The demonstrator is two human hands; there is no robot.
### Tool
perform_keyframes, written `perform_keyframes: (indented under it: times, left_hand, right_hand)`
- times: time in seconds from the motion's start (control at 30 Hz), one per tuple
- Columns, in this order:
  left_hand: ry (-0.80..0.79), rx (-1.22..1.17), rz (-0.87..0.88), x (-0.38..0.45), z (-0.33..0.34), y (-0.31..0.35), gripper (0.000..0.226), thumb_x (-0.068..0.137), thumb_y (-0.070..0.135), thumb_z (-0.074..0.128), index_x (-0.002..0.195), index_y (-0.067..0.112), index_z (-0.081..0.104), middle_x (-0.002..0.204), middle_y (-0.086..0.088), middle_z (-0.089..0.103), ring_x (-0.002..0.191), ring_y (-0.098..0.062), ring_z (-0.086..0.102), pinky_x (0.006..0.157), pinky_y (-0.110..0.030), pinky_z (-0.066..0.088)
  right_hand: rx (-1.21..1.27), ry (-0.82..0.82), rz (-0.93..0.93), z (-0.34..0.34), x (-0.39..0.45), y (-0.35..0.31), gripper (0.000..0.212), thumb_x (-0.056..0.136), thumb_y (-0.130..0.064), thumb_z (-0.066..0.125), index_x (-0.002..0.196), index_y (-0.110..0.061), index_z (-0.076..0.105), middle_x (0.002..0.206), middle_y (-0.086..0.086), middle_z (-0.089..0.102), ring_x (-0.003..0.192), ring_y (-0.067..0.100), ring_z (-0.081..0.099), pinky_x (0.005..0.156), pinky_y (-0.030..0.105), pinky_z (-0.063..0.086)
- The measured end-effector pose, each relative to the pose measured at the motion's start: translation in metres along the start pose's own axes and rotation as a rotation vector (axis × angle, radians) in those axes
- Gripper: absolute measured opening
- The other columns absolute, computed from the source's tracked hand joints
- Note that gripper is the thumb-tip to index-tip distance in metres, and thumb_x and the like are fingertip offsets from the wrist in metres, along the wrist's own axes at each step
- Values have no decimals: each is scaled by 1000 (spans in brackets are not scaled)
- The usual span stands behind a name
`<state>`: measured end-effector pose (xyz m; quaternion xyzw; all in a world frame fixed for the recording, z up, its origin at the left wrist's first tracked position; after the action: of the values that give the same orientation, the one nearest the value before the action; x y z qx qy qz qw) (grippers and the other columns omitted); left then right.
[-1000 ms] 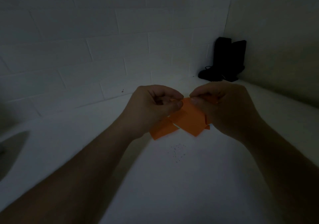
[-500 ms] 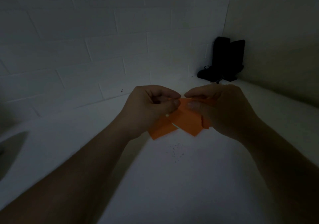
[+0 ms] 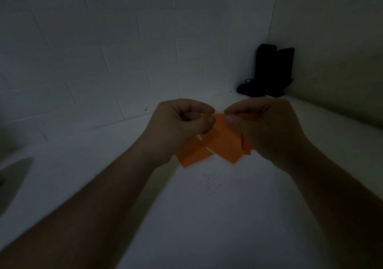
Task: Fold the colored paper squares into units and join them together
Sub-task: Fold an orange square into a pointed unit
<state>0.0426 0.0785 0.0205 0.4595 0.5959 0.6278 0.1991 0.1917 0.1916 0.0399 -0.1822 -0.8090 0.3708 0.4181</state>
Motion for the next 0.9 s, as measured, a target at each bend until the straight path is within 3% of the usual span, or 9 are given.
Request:
perform_keyframes:
  times: [0.1,0.27,0.37,0.43,0.57,0.7,0.8,0.9]
  left_hand:
    - [1,-12,-3,0,1,-2,18,85,1,79,95,16,78,88,-24,75,76,-26,72,86,-52,59]
    - [47,-225,-85,-1,9,-11,29,88,-2,74,111,14,70,82,-16,73,79,-25,70,88,-44,60]
    - [94,-378,-170,-1,12,-17,39,88,1,76,122,14,62,89,-13,76,82,-25,72,87,-42,61]
    - [89,-329,-148,-2,9,-14,47,87,2,77,127,16,57,93,-13,78,87,-26,74,89,-43,62]
    - [-15,10,-4,-4,6,5,59,83,4,82,128,26,51,91,-12,79,92,-32,76,94,-49,60]
    - [-40,45,-3,-5,4,9,66,82,2,83,132,26,48,91,-11,79,90,-35,76,93,-53,59]
    - [-34,62,-23,-5,1,8,67,84,3,82,135,27,46,91,-8,80,88,-31,76,89,-47,62]
    - [-18,44,-41,-3,0,4,69,84,6,83,138,28,46,92,-8,80,90,-28,77,93,-50,60]
  right_hand:
    - [-4,-1,11,1,-1,0,18,84,-22,80,85,-38,73,88,-22,70,88,-7,64,72,20,51]
    - [24,23,13,0,-1,-1,22,84,-20,79,82,-40,71,81,-24,69,84,-9,65,69,16,50]
    - [86,43,52,-1,0,4,20,84,-18,79,82,-36,73,79,-24,71,81,-6,67,68,15,51]
    - [73,30,53,-2,1,7,20,84,-16,79,85,-35,73,78,-20,72,79,-3,68,67,15,52]
    - [-68,-143,44,10,-2,3,22,84,-18,78,86,-38,71,79,-28,69,76,-9,65,60,4,47]
    - [-120,-208,30,17,-6,-4,23,83,-25,79,76,-44,68,78,-37,66,79,-13,63,62,2,44]
    - [-124,-207,41,17,-6,-4,19,85,-27,78,77,-43,71,79,-34,68,78,-11,64,59,6,45]
    - [-131,-207,51,16,-5,-2,19,87,-26,76,77,-41,72,80,-31,69,79,-10,64,64,8,43]
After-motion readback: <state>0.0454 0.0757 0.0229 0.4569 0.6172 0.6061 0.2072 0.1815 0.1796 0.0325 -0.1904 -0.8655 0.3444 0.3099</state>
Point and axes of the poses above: each hand's wrist, its own x-axis towards the middle knuckle, its own z-axis out of the palm, y = z × x, the point moved 9 cm from there along x, towards the middle knuckle
